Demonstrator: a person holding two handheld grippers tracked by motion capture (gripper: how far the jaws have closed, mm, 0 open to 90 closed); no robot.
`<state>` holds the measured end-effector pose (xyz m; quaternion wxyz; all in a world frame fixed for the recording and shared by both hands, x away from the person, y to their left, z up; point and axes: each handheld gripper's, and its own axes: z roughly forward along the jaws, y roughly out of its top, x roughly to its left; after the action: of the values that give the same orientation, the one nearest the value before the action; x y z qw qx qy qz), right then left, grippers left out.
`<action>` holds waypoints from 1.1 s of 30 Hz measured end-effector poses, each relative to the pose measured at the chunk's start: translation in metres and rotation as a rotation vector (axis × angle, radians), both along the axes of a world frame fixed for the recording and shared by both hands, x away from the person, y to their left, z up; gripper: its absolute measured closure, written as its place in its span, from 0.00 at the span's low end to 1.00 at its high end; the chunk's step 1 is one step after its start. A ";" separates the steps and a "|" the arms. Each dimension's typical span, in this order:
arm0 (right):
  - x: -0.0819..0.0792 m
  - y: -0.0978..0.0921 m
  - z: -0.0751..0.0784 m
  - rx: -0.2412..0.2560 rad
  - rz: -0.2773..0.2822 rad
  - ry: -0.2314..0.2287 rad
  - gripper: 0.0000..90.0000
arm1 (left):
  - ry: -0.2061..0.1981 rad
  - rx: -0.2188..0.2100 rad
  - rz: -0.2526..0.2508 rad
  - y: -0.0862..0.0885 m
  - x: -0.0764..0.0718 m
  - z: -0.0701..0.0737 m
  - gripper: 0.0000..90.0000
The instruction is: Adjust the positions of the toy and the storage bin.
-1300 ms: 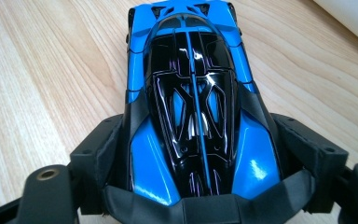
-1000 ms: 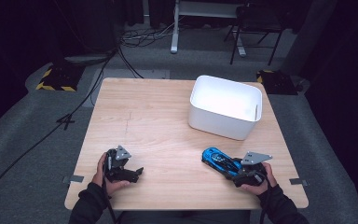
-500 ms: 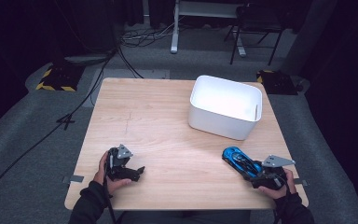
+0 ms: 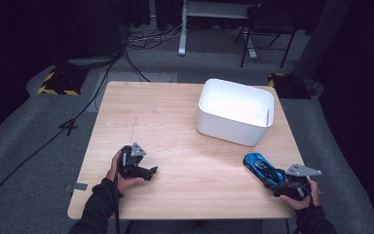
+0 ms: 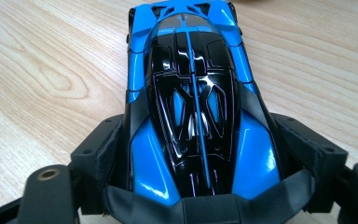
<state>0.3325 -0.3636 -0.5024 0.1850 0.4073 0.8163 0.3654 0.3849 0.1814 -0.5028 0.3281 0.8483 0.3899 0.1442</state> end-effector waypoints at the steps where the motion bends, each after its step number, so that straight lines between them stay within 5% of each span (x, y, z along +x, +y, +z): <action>1: 0.000 0.000 0.000 0.001 0.001 -0.001 0.26 | 0.009 0.003 -0.010 -0.002 0.004 0.000 0.06; 7: 0.000 -0.001 -0.001 0.006 -0.002 -0.005 0.26 | 0.007 0.009 -0.047 -0.021 0.025 0.003 0.15; 10: 0.000 -0.001 -0.001 0.009 -0.002 -0.004 0.26 | 0.007 -0.018 -0.070 -0.032 0.040 0.004 0.19; 13: 0.000 -0.001 -0.001 0.009 0.000 -0.004 0.26 | 0.039 -0.098 -0.083 -0.042 0.055 0.005 0.21; 15: 0.000 -0.001 -0.001 0.010 0.001 -0.003 0.26 | 0.020 -0.108 -0.095 -0.048 0.064 0.010 0.23; 18: 0.000 -0.001 -0.001 0.009 0.003 -0.004 0.26 | -0.025 -0.130 -0.111 -0.057 0.072 0.022 0.25; 25: 0.000 -0.001 0.000 0.012 0.005 0.001 0.26 | -0.109 -0.180 -0.165 -0.085 0.082 0.075 0.26; 29: 0.000 -0.001 0.000 0.013 0.005 0.001 0.26 | -0.191 -0.170 -0.199 -0.099 0.087 0.101 0.26; 33: 0.000 -0.002 0.000 0.013 0.008 0.001 0.26 | -0.226 -0.182 -0.233 -0.117 0.090 0.119 0.29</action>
<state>0.3329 -0.3655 -0.5029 0.1805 0.4055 0.8156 0.3712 0.4745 0.0645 -0.3839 0.4596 0.8330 0.2611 0.1637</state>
